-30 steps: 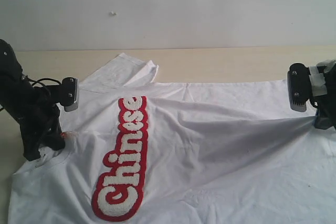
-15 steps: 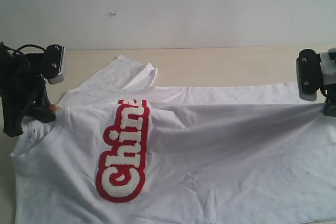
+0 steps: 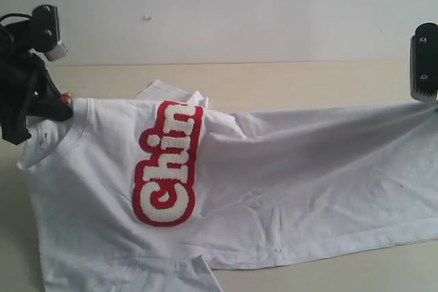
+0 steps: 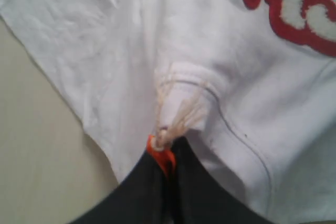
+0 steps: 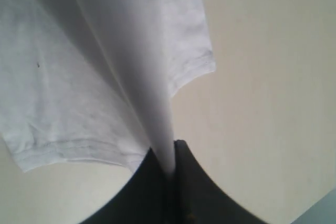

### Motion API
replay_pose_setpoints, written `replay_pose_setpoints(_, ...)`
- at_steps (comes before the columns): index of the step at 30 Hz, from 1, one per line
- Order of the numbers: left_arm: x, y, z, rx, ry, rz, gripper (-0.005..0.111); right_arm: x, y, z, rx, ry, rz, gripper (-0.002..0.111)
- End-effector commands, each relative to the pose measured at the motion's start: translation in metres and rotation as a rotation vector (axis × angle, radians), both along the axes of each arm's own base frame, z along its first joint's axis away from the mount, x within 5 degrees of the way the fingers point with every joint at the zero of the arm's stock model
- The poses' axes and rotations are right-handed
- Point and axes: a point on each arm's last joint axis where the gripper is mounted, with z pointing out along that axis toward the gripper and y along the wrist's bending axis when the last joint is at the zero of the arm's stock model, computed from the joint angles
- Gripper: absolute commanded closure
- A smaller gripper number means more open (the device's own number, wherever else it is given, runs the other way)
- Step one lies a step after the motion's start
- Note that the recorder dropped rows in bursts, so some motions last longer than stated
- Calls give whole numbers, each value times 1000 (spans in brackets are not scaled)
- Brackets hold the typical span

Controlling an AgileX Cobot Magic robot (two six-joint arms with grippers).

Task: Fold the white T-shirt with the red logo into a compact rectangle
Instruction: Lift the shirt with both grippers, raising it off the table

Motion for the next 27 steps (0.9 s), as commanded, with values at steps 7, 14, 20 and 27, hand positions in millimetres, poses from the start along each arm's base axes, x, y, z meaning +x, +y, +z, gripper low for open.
replay_pose_setpoints(7, -16, 25, 56, -121, -146, 148, 107, -7, -4, 19, -58, -78, 9, 108)
replay_pose_setpoints(14, -32, 24, 77, -144, -186, 146, 107, -15, -1, 38, -30, -176, -36, 108)
replay_pose_setpoints(20, -46, 24, 94, -157, -225, 137, 107, -23, 5, 50, 52, -230, -66, 108)
replay_pose_setpoints(27, -68, 24, 119, -171, -303, 131, 107, -34, 10, 64, 108, -283, -82, 108)
